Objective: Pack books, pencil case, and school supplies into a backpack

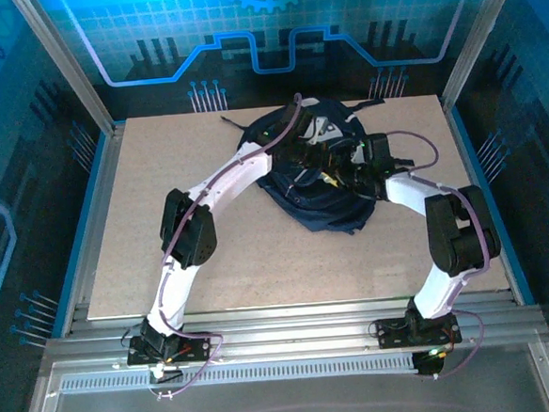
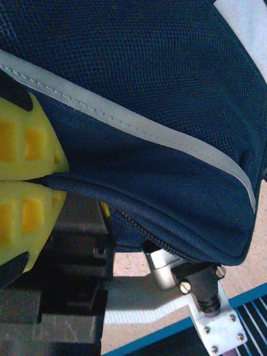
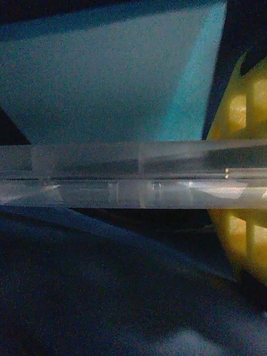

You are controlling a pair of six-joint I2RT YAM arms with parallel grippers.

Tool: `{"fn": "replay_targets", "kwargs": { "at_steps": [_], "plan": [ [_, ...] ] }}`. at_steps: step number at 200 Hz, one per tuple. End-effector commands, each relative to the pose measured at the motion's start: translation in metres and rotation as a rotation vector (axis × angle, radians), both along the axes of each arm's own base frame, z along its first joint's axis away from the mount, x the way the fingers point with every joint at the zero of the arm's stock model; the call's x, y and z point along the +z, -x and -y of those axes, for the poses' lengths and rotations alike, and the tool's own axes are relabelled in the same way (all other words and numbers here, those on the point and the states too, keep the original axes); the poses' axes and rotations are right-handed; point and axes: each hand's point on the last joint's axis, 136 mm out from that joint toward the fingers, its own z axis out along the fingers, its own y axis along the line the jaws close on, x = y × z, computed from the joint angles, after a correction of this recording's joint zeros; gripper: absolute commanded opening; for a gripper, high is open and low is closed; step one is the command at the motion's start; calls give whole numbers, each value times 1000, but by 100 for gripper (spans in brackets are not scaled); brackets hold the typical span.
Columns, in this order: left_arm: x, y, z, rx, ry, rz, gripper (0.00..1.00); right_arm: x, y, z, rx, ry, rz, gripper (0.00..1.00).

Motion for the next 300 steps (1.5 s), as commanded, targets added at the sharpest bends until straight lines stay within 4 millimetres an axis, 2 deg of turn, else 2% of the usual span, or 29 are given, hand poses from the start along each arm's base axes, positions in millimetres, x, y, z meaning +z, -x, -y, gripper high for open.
{"fn": "replay_targets", "kwargs": {
  "at_steps": [1, 16, 32, 57, 72, 107, 125, 137, 168, 179, 189, 204, 223, 244, 270, 300],
  "plan": [
    [85, 27, 24, -53, 248, 24, 0, 15, -27, -28, -19, -28, 65, 14],
    [92, 26, 24, -45, 263, 40, 0, 6, -27, -43, 15, -51, 23, 21],
    [94, 22, 20, -31, 259, 46, 0, 0, -20, -46, 35, -42, -13, 39],
    [96, 10, 12, 7, 290, 32, 0, 3, 0, -26, 16, 74, 2, 58],
    [101, 3, 10, 21, 321, 30, 0, 10, 13, -14, 16, 154, 11, 64],
    [117, -1, 11, 15, 349, 53, 0, 29, 28, 13, 17, 302, 41, 65],
    [116, -3, 12, 23, 359, 48, 0, 36, 32, 19, 44, 313, 54, 52],
    [110, -5, 13, 32, 361, 37, 0, 42, 40, 24, 66, 332, 58, 49],
    [78, -14, 19, 66, 354, -16, 0, 54, 76, 51, 72, 481, 46, 52],
    [68, -15, 21, 79, 363, -47, 13, 56, 91, 60, 69, 518, 36, 53],
    [61, -15, 22, 84, 364, -71, 31, 56, 104, 63, 67, 536, 24, 53],
    [61, -13, 19, 73, 362, -78, 52, 52, 122, 67, 54, 554, -5, 53],
    [65, -19, -5, 113, 378, -63, 68, 44, 141, 56, 44, 521, -30, 54],
    [58, -29, -48, 214, 408, -45, 71, 34, 150, 34, 19, 478, -55, 56],
    [33, -31, -98, 325, 373, -58, 72, 25, 148, 3, -12, 455, -64, 57],
    [-6, -22, -132, 407, 315, -113, 73, 18, 135, -29, -35, 437, -76, 57]
  ]
}}
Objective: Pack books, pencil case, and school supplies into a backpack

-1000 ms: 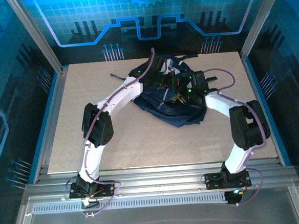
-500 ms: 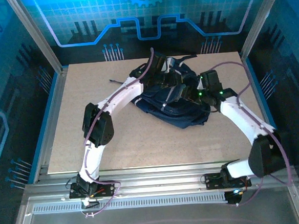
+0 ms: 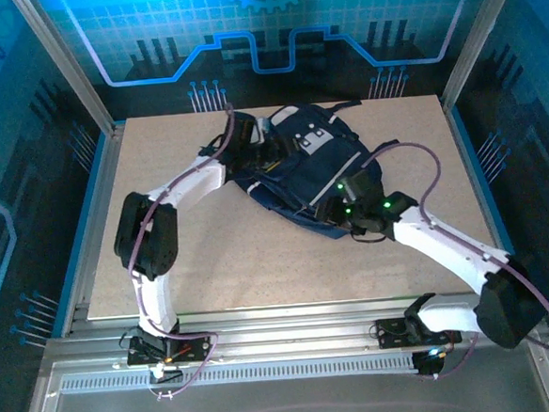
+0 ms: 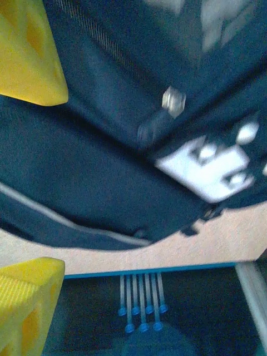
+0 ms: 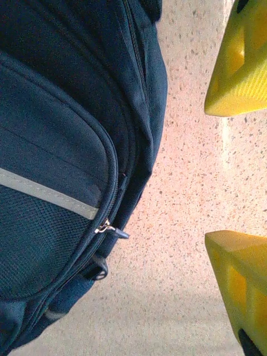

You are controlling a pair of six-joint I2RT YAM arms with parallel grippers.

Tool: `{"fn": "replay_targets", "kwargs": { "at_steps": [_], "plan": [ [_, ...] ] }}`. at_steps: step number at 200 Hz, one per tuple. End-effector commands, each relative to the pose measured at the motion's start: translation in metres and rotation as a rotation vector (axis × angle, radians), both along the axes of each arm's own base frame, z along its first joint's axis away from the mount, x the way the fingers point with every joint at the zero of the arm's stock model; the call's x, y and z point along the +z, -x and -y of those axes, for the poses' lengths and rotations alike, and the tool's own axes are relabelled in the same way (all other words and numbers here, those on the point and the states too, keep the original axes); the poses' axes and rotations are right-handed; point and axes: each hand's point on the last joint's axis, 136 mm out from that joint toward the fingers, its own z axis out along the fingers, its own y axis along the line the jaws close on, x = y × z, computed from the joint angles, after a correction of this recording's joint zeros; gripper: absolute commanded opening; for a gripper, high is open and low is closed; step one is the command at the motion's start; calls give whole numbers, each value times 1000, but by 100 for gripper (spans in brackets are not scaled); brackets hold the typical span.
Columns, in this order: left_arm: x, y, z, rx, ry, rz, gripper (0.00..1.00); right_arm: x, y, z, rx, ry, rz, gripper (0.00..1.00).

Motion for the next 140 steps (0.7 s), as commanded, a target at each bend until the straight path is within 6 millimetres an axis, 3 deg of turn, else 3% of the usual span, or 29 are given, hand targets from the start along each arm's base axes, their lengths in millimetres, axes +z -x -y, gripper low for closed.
{"fn": "replay_targets", "kwargs": {
  "at_steps": [1, 24, 57, 96, 140],
  "plan": [
    [7, 5, -14, 42, 1, 36, 73, 6, -22, -18, -113, -36, 38, 57],
    [-21, 11, -29, 62, -70, -2, 73, -1, -34, -41, -118, -33, 26, 56],
    [-53, 17, -36, 74, -105, -34, 73, -9, -49, -65, -97, 3, 10, 45],
    [-86, 20, -33, 69, -95, -113, 73, -38, -49, -56, -186, 90, -65, 42],
    [-98, 23, -29, 83, -50, -140, 73, -61, -56, -61, -226, 105, -96, 42]
  ]
}}
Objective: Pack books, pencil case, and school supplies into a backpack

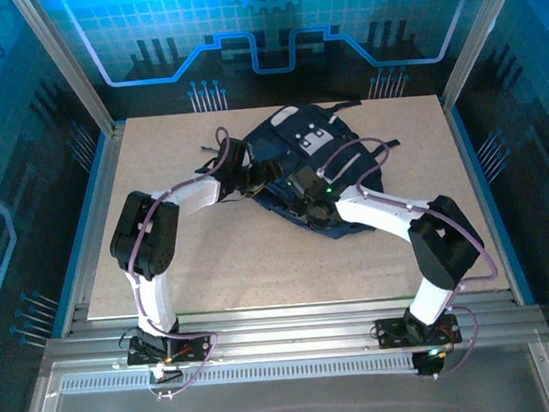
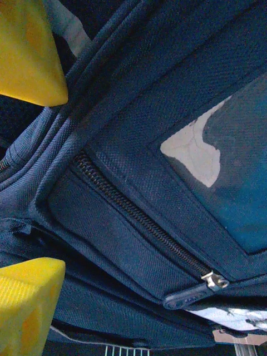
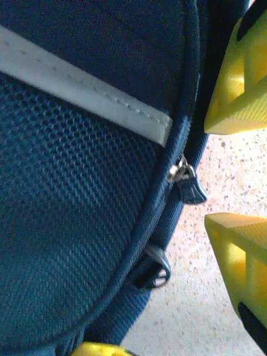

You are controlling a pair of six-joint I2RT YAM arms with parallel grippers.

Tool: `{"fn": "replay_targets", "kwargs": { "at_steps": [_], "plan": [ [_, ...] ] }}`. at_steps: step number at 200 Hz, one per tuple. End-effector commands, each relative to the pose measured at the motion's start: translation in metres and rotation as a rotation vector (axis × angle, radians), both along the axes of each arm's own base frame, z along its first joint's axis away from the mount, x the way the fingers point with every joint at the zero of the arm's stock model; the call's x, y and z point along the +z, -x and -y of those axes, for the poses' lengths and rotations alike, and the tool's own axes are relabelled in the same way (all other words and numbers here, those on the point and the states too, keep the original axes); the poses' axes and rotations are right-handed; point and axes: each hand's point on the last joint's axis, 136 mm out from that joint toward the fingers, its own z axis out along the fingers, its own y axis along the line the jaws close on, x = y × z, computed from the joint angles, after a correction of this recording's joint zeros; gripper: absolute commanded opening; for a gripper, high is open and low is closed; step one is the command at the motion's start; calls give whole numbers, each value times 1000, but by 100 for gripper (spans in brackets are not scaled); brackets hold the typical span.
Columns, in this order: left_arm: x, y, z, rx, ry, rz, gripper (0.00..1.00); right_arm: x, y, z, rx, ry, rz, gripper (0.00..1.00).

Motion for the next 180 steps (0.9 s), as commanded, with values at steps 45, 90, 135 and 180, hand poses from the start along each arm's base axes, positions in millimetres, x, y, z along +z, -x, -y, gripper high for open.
{"fn": "replay_targets", "kwargs": {
  "at_steps": [45, 90, 135, 180],
  "plan": [
    [-23, 9, 0, 11, 23, -52, 72, -22, -21, 5, -109, 79, 13, 30],
    [-25, 5, 0, 23, 18, -48, 72, -22, -25, 22, -80, 199, 46, 13],
    [-31, -26, -12, 76, -18, -26, 72, -2, -15, 20, 195, 254, 62, 0],
    [-26, -76, -27, 142, -26, 0, 72, 7, 33, 43, 525, 265, -115, 0]
  ]
}}
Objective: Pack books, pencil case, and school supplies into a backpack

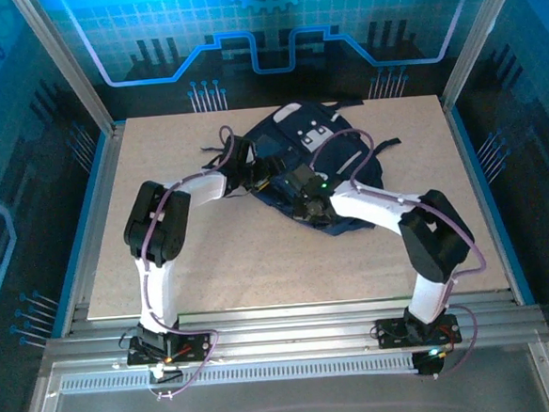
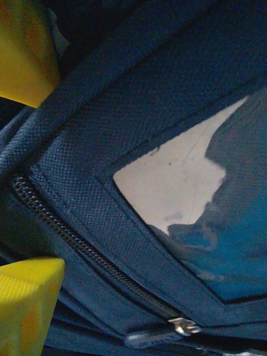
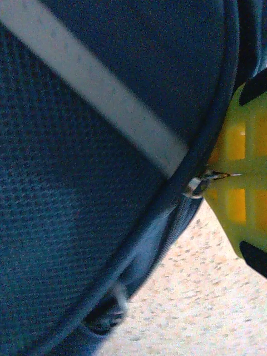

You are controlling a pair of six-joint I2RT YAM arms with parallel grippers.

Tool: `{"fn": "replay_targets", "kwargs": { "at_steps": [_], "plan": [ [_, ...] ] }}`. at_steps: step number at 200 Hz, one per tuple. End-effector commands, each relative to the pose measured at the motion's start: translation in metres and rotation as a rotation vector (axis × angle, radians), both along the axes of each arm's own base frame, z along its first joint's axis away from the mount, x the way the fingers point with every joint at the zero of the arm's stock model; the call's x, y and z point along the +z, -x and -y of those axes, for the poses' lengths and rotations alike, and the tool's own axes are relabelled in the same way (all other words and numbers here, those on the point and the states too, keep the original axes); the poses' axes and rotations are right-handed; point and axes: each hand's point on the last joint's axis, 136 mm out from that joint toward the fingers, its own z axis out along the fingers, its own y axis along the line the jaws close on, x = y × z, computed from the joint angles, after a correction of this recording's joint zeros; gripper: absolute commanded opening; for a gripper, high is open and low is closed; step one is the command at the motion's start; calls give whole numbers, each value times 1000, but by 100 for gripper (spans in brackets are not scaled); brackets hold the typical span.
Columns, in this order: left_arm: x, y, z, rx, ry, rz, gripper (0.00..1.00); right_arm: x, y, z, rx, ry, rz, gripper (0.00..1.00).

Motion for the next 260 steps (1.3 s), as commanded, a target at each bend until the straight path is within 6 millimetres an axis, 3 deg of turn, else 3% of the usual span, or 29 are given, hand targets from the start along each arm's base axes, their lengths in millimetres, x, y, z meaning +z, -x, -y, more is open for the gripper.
{"fn": "replay_targets", "kwargs": {
  "at_steps": [1, 32, 56, 71, 94, 118, 130, 157, 184, 213, 223, 239, 260],
  "plan": [
    [-6, -37, -31, 96, -64, 16, 71, 10, 38, 25, 214, 64, -155, 0],
    [8, -57, -31, 93, -95, 46, 72, 4, 59, 56, 282, 108, -254, 0],
    [12, -65, -34, 91, -110, 52, 71, 1, 61, 74, 305, 123, -276, 0],
    [14, -64, -33, 72, -110, 37, 72, 1, 58, 74, 322, 103, -273, 0],
    [29, -47, -29, 34, -85, 18, 71, 4, 49, 49, 377, -14, -245, 0],
    [47, -14, -28, 26, -41, 14, 71, 11, 33, 10, 431, -174, -204, 0],
    [50, 6, -27, 29, -4, -4, 71, 11, 24, 0, 453, -179, -199, 0],
    [50, 46, -6, 17, 68, -29, 72, -4, 17, 9, 463, -52, -235, 0],
    [42, 67, 23, -2, 97, -42, 72, -15, 23, 36, 403, 92, -257, 0],
    [29, 63, 50, -11, 136, -57, 72, -23, 30, 39, 358, 140, -247, 0],
    [25, 60, 57, -13, 139, -65, 72, -26, 29, 40, 339, 171, -240, 8],
    [20, 56, 62, -9, 130, -66, 71, -30, 27, 37, 327, 195, -228, 15],
    [14, 54, 60, -2, 105, -69, 71, -36, 22, 30, 317, 198, -216, 18]
  ]
}}
